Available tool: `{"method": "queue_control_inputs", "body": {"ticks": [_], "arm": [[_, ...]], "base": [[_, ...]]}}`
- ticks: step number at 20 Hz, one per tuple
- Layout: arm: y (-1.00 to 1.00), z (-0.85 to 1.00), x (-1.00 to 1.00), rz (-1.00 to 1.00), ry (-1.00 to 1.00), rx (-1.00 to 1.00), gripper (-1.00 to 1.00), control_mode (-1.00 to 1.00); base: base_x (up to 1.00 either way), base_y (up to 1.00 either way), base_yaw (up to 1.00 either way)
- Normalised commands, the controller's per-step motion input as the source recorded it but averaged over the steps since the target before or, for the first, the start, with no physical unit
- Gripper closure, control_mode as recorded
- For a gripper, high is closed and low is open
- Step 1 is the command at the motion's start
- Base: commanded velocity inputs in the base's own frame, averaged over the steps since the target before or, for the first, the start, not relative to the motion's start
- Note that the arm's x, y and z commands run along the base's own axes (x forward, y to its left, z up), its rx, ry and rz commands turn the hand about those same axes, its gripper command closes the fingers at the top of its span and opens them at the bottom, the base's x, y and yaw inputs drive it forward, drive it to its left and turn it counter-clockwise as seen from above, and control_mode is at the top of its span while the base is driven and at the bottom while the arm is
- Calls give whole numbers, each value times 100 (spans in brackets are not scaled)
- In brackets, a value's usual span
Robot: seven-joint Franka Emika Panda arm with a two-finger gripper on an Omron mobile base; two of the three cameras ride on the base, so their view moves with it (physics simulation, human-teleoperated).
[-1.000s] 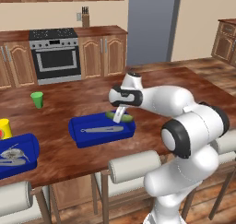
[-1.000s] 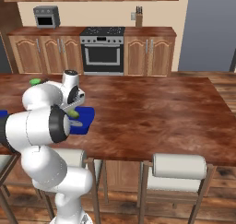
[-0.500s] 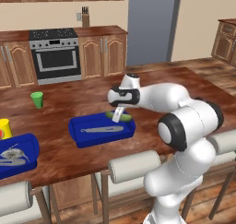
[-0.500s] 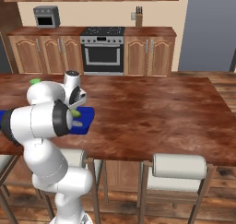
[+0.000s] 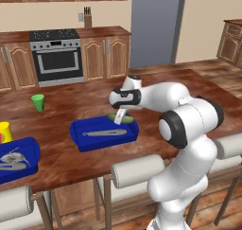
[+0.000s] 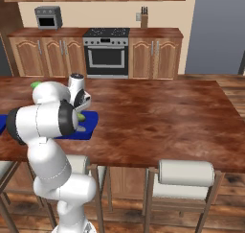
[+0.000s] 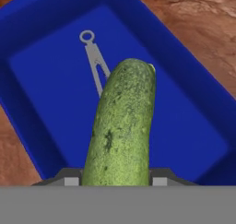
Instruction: Gather the lemon wedge and cucumber from the fridge and place them on a tray on the dining counter. Then gather the fishs from the fridge and place them on the other tray.
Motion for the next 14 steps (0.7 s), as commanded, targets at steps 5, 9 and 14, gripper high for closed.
{"method": "queue_control_inputs", "body": {"ticks": [5, 9, 14], "arm": [[1, -5, 15, 0, 0, 0, 100, -100], [1, -6, 18, 0, 0, -1, 100, -100], [3, -8, 16, 0, 0, -1, 100, -100]], "base": [[0, 0, 0], [0, 0, 0], [0, 0, 0]]}}
